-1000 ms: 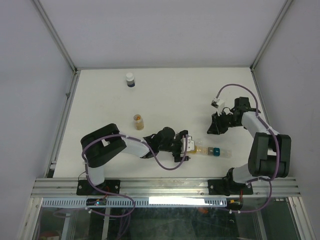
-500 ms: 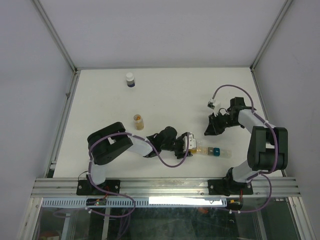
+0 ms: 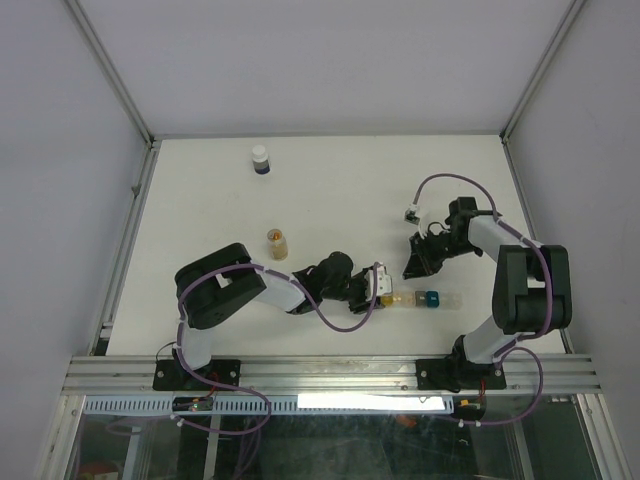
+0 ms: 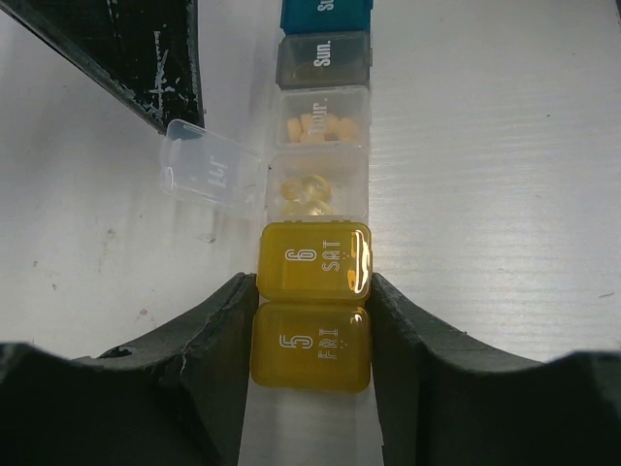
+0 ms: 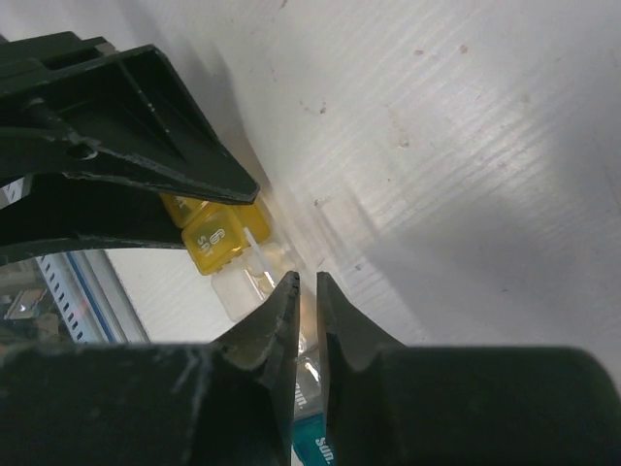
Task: Sort the pills into containers
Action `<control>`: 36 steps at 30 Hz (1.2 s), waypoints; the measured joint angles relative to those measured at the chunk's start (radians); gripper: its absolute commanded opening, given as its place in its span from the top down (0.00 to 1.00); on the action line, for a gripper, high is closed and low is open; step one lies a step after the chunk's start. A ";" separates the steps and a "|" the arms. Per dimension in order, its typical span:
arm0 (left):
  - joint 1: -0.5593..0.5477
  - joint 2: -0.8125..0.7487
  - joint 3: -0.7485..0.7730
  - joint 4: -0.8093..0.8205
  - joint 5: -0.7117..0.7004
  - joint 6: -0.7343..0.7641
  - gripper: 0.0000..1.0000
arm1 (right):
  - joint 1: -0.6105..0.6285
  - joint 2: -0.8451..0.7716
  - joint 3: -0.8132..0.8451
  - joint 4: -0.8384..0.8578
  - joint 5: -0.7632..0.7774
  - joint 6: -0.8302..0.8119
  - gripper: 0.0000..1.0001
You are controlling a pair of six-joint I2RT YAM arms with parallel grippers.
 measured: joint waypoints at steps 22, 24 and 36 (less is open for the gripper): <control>0.007 0.009 0.012 -0.001 0.011 -0.015 0.58 | 0.150 -0.138 -0.020 -0.167 0.029 -0.146 0.88; 0.007 0.010 0.013 0.000 0.014 -0.015 0.58 | 0.161 -0.153 -0.031 -0.153 0.053 -0.131 0.88; 0.013 0.014 0.013 0.008 0.021 -0.014 0.60 | 0.241 -0.153 -0.094 -0.052 0.201 0.010 0.95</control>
